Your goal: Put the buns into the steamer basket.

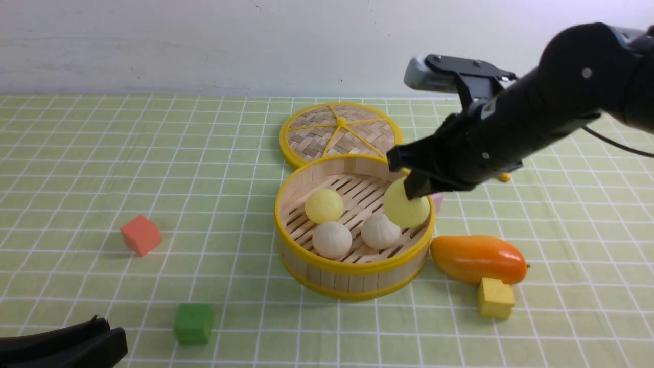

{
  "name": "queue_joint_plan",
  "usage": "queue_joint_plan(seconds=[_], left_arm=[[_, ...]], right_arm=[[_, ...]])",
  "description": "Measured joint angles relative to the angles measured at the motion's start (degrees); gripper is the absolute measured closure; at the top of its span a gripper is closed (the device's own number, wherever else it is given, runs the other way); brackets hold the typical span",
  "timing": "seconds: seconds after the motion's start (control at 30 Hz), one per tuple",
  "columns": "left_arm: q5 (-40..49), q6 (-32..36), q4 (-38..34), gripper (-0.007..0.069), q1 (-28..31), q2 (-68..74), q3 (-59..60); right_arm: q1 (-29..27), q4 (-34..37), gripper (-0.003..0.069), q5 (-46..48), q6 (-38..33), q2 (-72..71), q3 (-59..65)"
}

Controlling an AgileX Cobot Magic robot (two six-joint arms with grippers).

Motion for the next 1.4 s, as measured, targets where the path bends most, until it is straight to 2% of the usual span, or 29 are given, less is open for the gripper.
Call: queue_joint_plan(seconds=[0.13, 0.4, 0.6, 0.73, 0.77, 0.8, 0.83, 0.87, 0.93, 1.03, 1.1, 1.2, 1.23, 1.37, 1.4], left_arm=[[0.0, 0.0, 0.0, 0.0473, 0.0, 0.0, 0.0], [0.1, 0.0, 0.0, 0.0464, 0.0, 0.0, 0.0], [0.1, 0.0, 0.0, 0.046, 0.0, 0.0, 0.0], [0.2, 0.0, 0.0, 0.046, 0.0, 0.0, 0.0], [0.2, 0.0, 0.0, 0.046, 0.0, 0.0, 0.0], [0.4, 0.0, 0.0, 0.046, 0.0, 0.0, 0.0], [0.4, 0.0, 0.0, 0.046, 0.0, 0.0, 0.0], [0.5, 0.0, 0.0, 0.046, 0.0, 0.0, 0.0], [0.5, 0.0, 0.0, 0.0458, 0.0, 0.0, 0.0], [0.5, 0.0, 0.0, 0.0453, 0.0, 0.0, 0.0], [0.5, 0.0, 0.0, 0.045, 0.0, 0.0, 0.0], [0.5, 0.0, 0.0, 0.0446, 0.0, 0.0, 0.0], [0.5, 0.0, 0.0, 0.0445, 0.0, 0.0, 0.0], [0.5, 0.0, 0.0, 0.0441, 0.0, 0.0, 0.0], [0.5, 0.0, 0.0, 0.0441, 0.0, 0.0, 0.0]], right_arm=[[-1.4, 1.7, 0.0659, -0.1, -2.4, 8.1, -8.2], [-2.5, 3.5, 0.0655, -0.2, -3.0, 23.1, -22.0], [-2.7, 3.4, 0.0613, -0.8, -2.4, 28.7, -25.1], [-2.7, 1.7, 0.0481, -2.7, -2.1, 29.7, -25.6], [-2.7, 1.5, 0.0471, -2.7, -2.1, 29.7, -25.6], [-2.7, 0.8, 0.0391, -1.8, -2.0, 29.7, -26.3], [-2.7, 0.7, 0.0371, -1.7, -2.0, 29.6, -26.4], [-2.7, 0.2, 0.0298, 0.4, -2.0, 28.9, -27.0], [-2.7, -0.9, 0.0211, 6.0, -1.7, 26.7, -28.2], [-2.7, -3.3, 0.0158, 13.7, -1.7, 21.3, -28.7], [-2.7, -6.5, 0.0166, 18.8, -0.5, 15.9, -28.0], [-2.7, -9.0, 0.0249, 24.7, 0.9, 7.1, -23.8], [-2.7, -9.0, 0.0256, 25.0, 1.0, 6.7, -23.5], [-2.7, -9.4, 0.0446, 27.6, 2.2, -3.9, -14.1], [-2.7, -9.4, 0.0455, 27.7, 2.2, -4.4, -13.7]])
